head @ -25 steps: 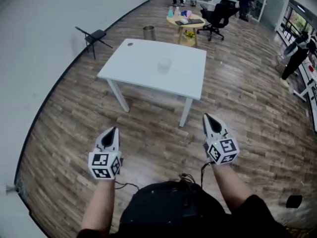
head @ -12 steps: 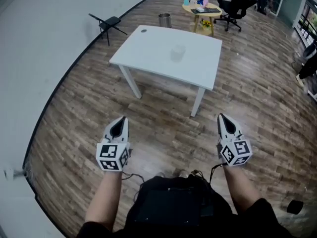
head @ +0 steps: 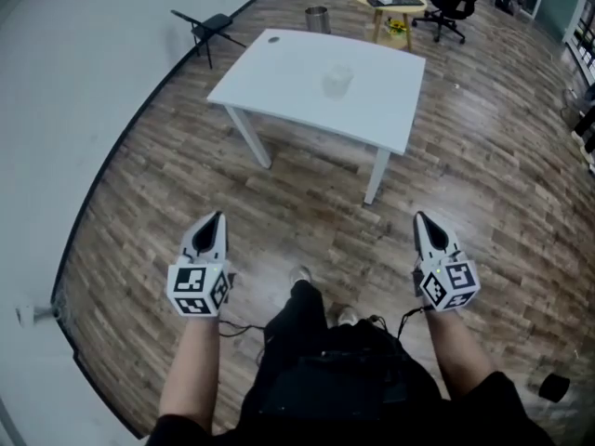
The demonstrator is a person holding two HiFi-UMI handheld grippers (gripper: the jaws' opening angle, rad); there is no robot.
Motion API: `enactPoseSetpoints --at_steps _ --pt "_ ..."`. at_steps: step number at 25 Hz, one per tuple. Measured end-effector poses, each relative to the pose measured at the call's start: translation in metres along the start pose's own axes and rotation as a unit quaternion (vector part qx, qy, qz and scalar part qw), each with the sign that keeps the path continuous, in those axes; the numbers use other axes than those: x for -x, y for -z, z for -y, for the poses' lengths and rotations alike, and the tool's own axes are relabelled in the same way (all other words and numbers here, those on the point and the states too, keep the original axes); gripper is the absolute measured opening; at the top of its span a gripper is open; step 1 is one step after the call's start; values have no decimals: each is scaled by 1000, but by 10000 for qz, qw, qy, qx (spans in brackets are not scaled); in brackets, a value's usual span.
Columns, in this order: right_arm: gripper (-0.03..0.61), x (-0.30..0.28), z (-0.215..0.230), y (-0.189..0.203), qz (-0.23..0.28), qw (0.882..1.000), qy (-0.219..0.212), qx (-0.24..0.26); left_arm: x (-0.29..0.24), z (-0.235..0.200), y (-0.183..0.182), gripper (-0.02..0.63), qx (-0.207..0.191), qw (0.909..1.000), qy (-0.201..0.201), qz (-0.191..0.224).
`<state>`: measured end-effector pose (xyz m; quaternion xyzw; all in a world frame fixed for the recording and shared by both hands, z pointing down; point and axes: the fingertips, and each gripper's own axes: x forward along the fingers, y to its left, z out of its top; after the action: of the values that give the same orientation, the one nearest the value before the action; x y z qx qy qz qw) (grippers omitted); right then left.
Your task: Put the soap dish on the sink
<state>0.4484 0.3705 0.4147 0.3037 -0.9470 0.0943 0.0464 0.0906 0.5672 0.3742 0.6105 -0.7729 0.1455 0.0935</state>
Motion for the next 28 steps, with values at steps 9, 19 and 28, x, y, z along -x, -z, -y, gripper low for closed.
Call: enactPoseSetpoints --at_steps 9,19,28 --pt "3 -51 15 -3 -71 9997 211 121 -50 -44 -8 -11 31 9999 77 122" --pt "3 -138 12 -10 -288 9978 581 115 -145 -109 -16 -11 70 9990 404 169" --pt "3 -225 -29 -32 -227 9964 736 350 -210 -175 -31 -11 50 9970 710 309"
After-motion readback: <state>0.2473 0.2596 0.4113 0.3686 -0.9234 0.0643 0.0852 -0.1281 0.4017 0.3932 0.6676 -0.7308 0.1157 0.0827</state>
